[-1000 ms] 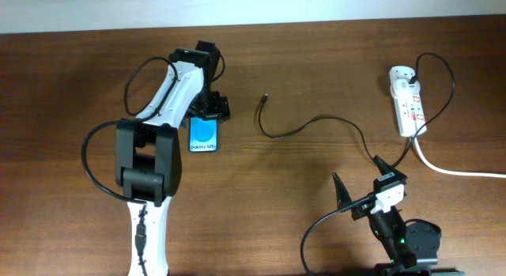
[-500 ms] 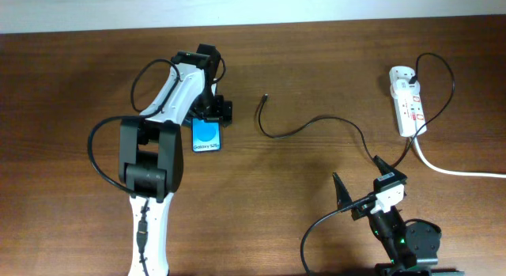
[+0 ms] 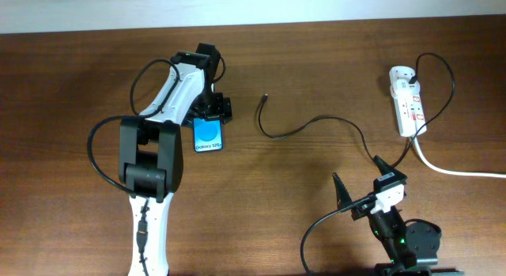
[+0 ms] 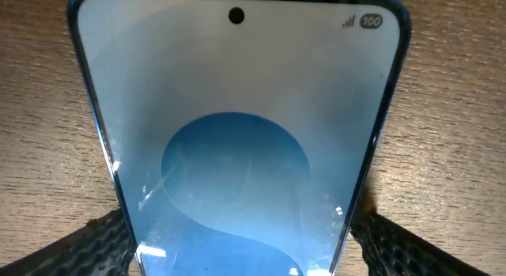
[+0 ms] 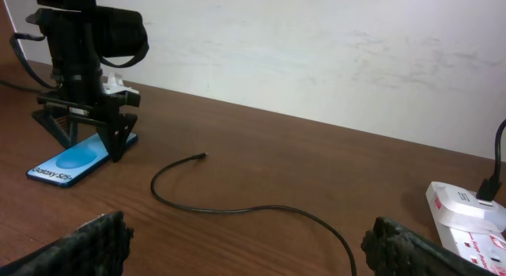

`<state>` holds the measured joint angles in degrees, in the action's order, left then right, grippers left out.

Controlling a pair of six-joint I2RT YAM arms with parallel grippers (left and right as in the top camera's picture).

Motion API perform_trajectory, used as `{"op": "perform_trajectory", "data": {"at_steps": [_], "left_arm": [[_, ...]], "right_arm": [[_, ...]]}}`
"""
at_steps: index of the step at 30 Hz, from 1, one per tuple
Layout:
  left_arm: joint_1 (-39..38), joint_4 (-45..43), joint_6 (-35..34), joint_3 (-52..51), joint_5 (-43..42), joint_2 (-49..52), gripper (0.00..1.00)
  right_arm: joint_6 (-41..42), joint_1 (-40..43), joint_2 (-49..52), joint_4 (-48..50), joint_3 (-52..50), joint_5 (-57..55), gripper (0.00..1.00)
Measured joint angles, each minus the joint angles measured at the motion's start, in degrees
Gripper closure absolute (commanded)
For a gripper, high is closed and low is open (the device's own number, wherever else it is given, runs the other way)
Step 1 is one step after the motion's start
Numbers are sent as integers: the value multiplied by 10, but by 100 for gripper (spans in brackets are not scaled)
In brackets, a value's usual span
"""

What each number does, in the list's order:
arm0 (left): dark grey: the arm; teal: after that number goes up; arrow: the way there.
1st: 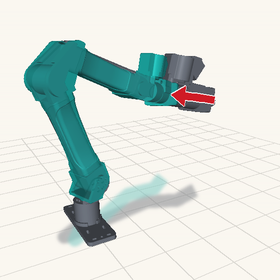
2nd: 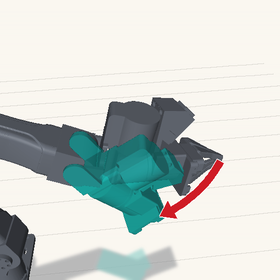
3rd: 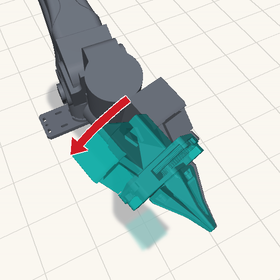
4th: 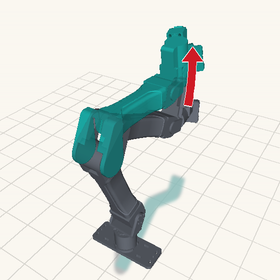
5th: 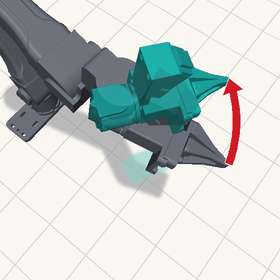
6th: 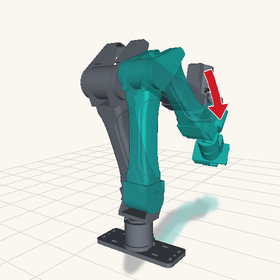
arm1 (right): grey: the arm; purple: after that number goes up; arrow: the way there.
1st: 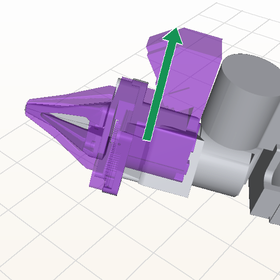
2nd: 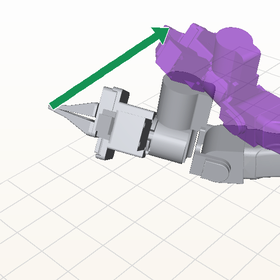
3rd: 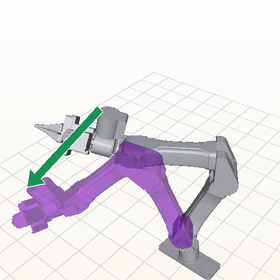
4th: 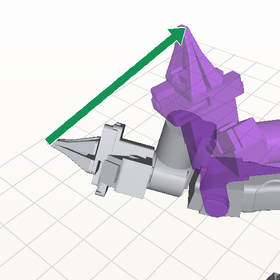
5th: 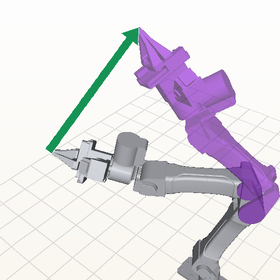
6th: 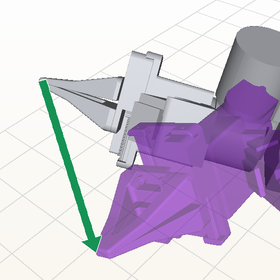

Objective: Plug charger to phone and switch on socket
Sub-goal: 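Move the left gripper over the blue phone and lower onto it, then grasp the phone's top edge with the left gripper and lift it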

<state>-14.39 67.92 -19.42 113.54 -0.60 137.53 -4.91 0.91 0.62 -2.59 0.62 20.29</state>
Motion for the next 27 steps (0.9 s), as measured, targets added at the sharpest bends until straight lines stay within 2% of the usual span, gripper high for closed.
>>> {"op": "perform_trajectory", "data": {"at_steps": [3,4,10,13,17,27], "left_arm": [[0,0,-2,0,0,0,21],[0,0,-3,0,0,0,22],[0,-1,-5,0,2,0,22],[0,-1,-5,0,2,0,27],[0,7,-5,5,1,2,26],[0,81,-5,105,-1,22,26]], "right_arm": [[0,0,0,0,0,0,2],[0,0,0,0,0,0,2],[0,0,0,0,0,0,2],[0,0,0,0,0,0,2],[0,0,0,0,0,0,2],[0,0,0,0,0,0,2]]}}
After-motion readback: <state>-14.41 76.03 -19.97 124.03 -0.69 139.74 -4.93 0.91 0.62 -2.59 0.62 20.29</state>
